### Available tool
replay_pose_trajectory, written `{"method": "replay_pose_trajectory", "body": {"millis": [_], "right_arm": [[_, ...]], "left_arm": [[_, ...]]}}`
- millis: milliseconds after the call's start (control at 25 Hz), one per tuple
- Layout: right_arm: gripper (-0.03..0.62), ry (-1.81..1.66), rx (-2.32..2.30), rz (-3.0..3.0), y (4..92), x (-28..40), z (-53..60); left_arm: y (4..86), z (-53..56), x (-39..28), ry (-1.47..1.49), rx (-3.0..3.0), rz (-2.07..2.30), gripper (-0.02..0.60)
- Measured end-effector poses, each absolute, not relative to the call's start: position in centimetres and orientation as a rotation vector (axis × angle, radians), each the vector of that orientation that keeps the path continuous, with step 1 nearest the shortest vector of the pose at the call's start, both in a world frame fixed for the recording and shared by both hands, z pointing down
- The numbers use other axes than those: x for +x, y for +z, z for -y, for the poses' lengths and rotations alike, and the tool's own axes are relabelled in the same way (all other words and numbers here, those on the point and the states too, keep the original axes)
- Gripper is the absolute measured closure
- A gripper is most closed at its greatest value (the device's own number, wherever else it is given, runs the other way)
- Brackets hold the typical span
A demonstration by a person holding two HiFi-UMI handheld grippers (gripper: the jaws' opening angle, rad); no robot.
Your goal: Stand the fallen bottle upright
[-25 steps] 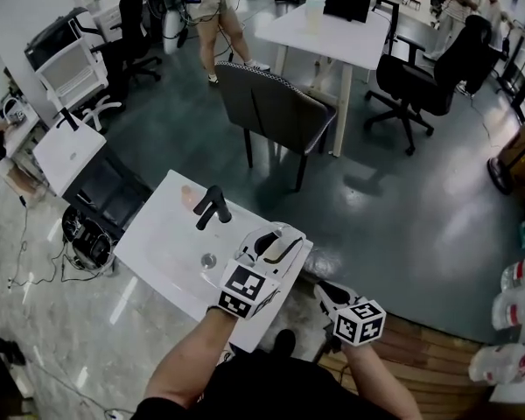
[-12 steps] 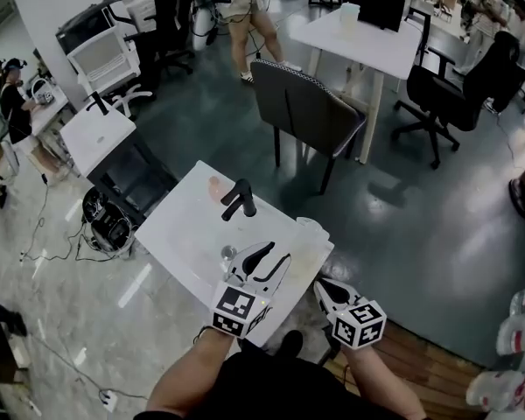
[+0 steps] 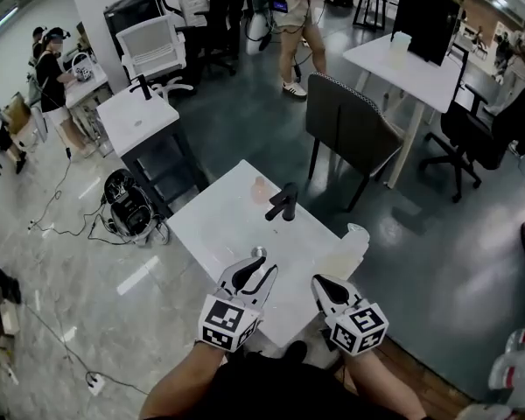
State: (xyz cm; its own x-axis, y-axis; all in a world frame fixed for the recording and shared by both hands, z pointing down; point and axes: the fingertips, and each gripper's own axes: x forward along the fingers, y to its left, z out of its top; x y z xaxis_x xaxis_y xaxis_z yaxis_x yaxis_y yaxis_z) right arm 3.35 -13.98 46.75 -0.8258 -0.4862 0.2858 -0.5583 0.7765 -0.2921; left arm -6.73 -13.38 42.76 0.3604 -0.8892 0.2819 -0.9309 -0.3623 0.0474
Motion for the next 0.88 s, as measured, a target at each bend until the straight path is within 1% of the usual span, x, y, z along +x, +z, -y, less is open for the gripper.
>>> {"method": "replay_pose_trajectory", "body": {"millis": [80, 120, 280, 560, 720, 880], "right_arm": [[0.583, 0.489, 0.802, 2.798, 45.7, 2.0, 13.3], [0.583, 0.467, 0.797, 2.805, 45.1, 1.3, 13.0], [0.583, 0.433, 0.787, 2.850, 43.0, -2.2, 11.1], [0.583, 0.308, 0.853, 2.865, 40.8, -7.8, 9.6], [0.583, 0.256, 0.938, 2.851, 39.5, -9.4, 9.6], [0.583, 0.212, 0.982, 2.847, 38.3, -9.4, 8.9]], "left_arm": [[41.8, 12.6, -8.7, 0.269, 2.421, 1.693, 0.519], [41.4, 12.2, -9.6, 0.255, 2.427, 1.702, 0.523], [40.2, 10.4, -13.3, 0.245, 2.452, 1.714, 0.525], [40.6, 8.8, -20.7, 0.212, 2.385, 1.733, 0.543], [40.5, 8.8, -23.8, 0.205, 2.371, 1.712, 0.548], [39.9, 8.6, -24.9, 0.245, 2.392, 1.713, 0.548]]}}
